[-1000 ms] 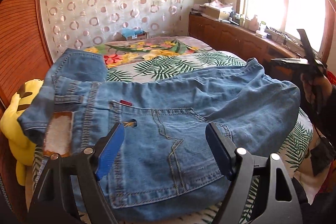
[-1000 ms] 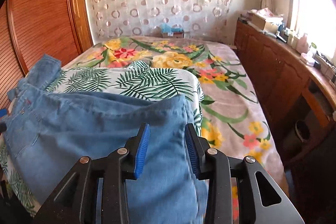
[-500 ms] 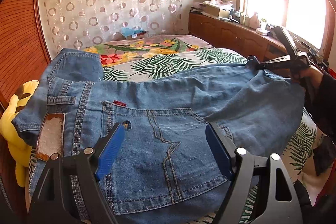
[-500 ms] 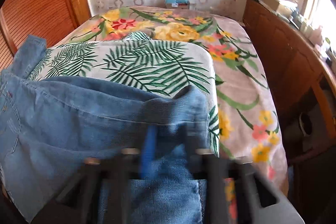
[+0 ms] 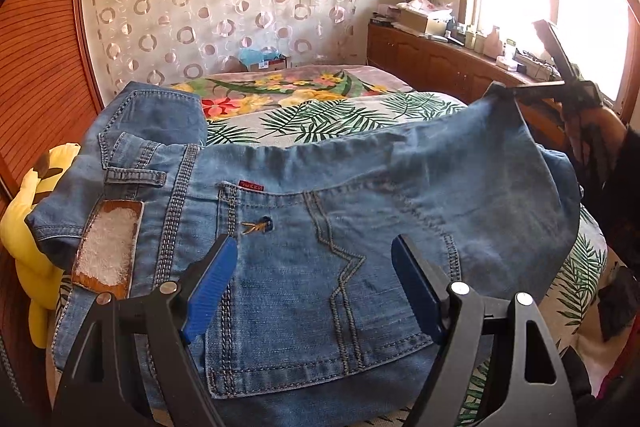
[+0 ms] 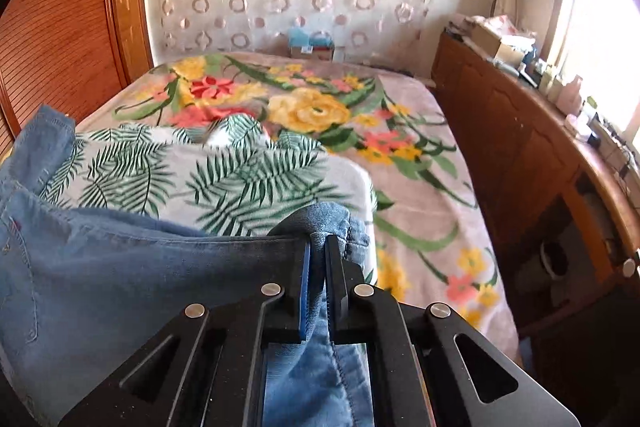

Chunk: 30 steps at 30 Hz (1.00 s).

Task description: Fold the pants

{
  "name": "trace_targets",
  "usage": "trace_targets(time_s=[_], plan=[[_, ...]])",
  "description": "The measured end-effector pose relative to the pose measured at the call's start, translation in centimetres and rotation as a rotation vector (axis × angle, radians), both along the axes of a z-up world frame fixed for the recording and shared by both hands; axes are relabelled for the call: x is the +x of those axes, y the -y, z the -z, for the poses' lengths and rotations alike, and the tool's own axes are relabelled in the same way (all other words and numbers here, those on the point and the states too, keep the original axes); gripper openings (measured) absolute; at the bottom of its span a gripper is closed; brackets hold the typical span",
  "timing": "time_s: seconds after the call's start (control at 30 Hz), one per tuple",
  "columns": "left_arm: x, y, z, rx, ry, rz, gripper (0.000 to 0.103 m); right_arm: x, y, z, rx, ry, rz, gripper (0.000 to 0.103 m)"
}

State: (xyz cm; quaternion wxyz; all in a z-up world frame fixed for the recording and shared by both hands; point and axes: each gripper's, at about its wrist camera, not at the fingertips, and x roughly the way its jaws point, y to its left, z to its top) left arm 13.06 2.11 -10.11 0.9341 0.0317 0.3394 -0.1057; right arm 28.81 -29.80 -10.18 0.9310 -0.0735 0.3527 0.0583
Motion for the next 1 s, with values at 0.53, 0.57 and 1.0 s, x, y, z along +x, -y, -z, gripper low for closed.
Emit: trace_targets(time_s=[0.53,0.57,1.0], plan=[[-0.5,3.2,-0.2,-0.027,-0.003,0.055,0.08,-12.0,4.2,-1.0,0.135,0.019,0.012,0.032],[-0.5,3.5,-0.3,-0.026,-0.004,0.061,0.08,-12.6,4.2,-1.1,0.132,0.027,0.014,0.032],[-1.1,6.7,0.2,-0.011,-0.036,0.128,0.08,-15.3,4.4,0.5,0.148,0.041,0.021,0.056]])
